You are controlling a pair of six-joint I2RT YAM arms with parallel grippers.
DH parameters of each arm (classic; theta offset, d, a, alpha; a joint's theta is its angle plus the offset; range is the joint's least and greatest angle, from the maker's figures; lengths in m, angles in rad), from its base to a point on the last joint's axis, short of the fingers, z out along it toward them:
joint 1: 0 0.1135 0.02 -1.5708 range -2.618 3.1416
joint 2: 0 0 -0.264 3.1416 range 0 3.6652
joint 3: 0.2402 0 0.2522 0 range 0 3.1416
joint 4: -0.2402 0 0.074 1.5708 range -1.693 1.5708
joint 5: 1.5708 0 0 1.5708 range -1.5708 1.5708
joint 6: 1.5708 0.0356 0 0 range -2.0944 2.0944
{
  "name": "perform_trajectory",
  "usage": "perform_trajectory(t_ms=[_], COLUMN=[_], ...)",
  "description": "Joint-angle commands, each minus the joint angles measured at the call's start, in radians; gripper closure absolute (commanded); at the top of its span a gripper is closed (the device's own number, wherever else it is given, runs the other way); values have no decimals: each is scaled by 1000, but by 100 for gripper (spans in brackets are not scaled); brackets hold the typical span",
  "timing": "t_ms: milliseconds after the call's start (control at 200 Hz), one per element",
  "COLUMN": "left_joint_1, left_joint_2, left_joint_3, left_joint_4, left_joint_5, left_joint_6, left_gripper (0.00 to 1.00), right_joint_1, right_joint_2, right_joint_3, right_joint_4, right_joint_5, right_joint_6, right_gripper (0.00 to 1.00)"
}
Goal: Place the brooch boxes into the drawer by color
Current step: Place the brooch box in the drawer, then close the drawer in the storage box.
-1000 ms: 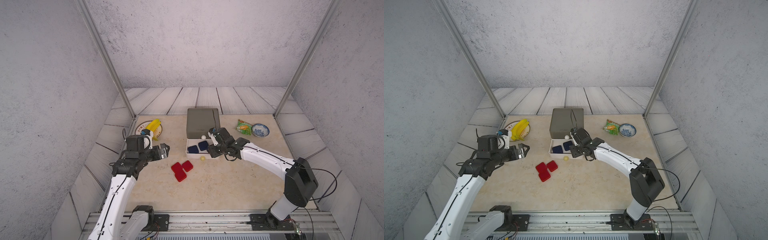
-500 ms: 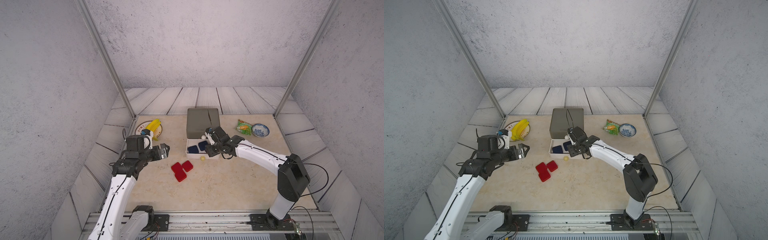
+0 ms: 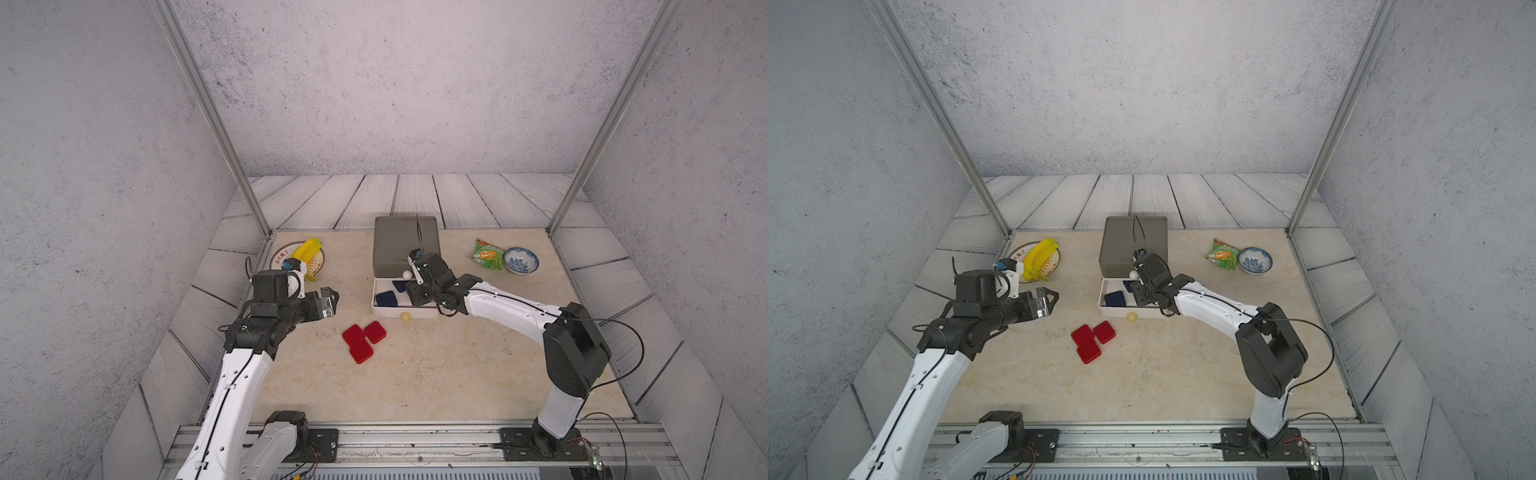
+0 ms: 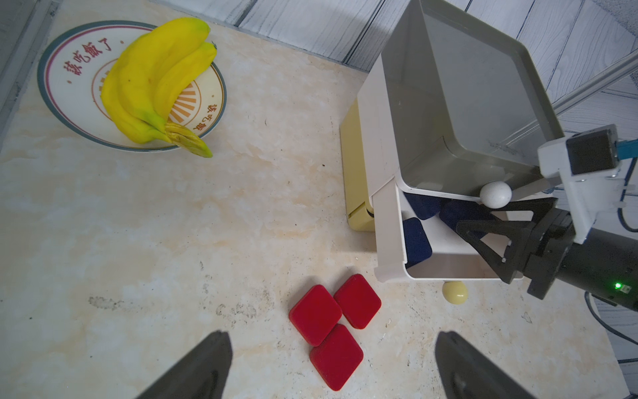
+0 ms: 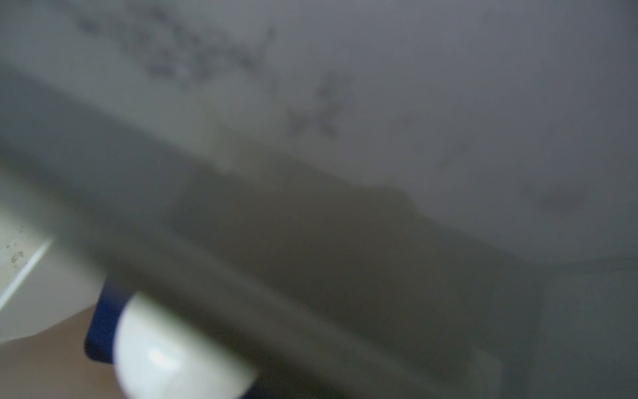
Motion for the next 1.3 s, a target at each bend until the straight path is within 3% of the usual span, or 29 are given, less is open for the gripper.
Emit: perform_trajectory(t_ms=[0, 75, 155, 450, 676, 881, 1061, 1116, 1291], left_joint_1=[-3, -4, -3, -3, -4, -4, -3, -2, -2], left_joint_2=[4, 4, 4, -7, -12, -10, -8, -5, 1], left_joint_3=[7, 7, 7, 9, 11, 15, 9, 9, 21], left_joint_4=[-12, -11, -11, -11, -12, -7, 3, 4, 3], left_joint_5=[-8, -7, -5, 1, 1, 7, 19, 23, 30], left_joint_6=[17, 18, 16, 7, 2, -8, -19, -20, -21], left_gripper=[1, 1, 1, 1, 1, 1, 1, 1, 1], right_joint_1=[-5, -6, -6, -6, 21, 54, 55, 55, 55], right_joint_2=[-10, -22, -36, -132, -287, -415, -539, -527, -445], right_joint_3=[-54, -70, -86, -104, -217, -399, -630, -637, -624], right_joint_4=[6, 6, 9, -3, 16, 106, 341, 346, 424], right_joint_5=[20, 11, 11, -1, -79, -110, -92, -84, -86], right_joint_6=[-2, -2, -1, 1, 30, 208, 445, 465, 515], right_gripper=[49, 38, 33, 31, 33, 52, 83, 100, 100])
